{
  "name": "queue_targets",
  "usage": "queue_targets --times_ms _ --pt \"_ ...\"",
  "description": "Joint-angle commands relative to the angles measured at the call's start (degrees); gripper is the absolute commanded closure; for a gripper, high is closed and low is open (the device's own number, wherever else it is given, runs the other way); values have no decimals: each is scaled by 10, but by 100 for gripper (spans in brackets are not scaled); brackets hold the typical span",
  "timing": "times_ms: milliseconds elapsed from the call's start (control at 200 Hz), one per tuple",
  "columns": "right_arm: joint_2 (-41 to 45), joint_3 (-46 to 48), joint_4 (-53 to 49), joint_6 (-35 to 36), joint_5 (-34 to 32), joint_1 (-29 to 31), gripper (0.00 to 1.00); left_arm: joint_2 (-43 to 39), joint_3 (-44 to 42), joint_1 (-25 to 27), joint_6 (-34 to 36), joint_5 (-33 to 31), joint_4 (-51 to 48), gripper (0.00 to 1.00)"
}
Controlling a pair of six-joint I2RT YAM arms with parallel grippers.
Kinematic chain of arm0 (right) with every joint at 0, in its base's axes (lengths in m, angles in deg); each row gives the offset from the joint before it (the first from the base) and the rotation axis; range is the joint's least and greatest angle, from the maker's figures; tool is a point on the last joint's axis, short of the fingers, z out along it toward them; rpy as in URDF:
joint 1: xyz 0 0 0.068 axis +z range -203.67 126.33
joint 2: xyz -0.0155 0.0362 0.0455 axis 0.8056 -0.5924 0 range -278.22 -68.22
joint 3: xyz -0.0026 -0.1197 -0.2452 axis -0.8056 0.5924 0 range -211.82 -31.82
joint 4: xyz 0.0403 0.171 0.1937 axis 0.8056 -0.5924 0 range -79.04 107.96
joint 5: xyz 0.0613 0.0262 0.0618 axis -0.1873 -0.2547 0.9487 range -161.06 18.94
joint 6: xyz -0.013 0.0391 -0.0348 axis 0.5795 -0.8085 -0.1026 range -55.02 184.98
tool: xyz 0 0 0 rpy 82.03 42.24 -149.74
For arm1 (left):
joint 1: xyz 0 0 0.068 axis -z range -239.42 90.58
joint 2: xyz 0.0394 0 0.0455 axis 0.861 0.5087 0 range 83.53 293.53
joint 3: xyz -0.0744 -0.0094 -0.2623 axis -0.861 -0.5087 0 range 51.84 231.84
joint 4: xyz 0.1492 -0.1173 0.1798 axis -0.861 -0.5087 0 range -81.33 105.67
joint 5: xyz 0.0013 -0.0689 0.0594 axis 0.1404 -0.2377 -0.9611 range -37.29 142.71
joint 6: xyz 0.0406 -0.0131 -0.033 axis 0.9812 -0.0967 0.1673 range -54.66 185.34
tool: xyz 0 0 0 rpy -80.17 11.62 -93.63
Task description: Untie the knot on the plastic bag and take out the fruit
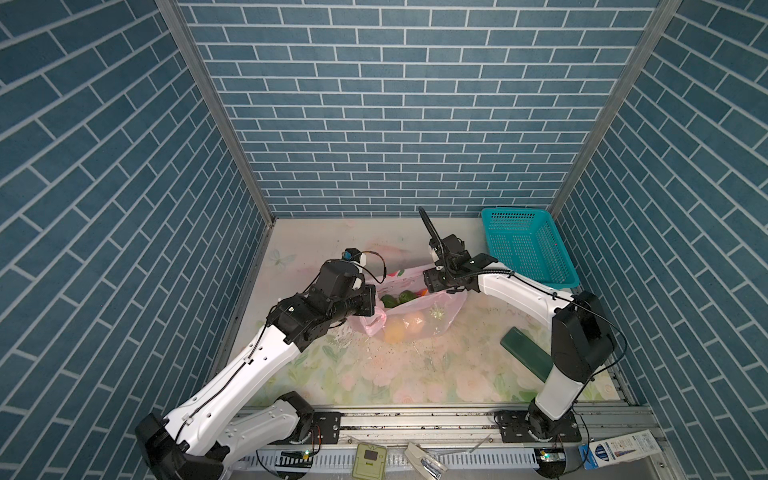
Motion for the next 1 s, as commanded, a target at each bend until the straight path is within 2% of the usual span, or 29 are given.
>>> queue_targets --times_ms 0,100,150,230,350,615,800,995 --pt "13 8 -55 44 -104 -24 23 -11 -12 -1 -15 -7 2 100" --pt "39 4 -66 53 -20 -19 22 -2 -8 -1 -17 -9 4 100" --pt "59 5 -61 54 42 -10 22 4 -2 -1 -17 -10 6 100" --pt "79 3 -56 34 105 1 22 13 8 -1 -15 -5 15 100" --pt "90 2 -39 1 165 14 22 23 20 -1 -15 4 27 100" --pt "76 31 34 -18 210 38 23 35 20 -1 -29 15 48 100" --pt "71 95 117 -17 225 60 23 38 11 -1 -46 4 62 100" --pt "112 181 131 2 239 107 22 50 15 -1 -58 -21 57 100"
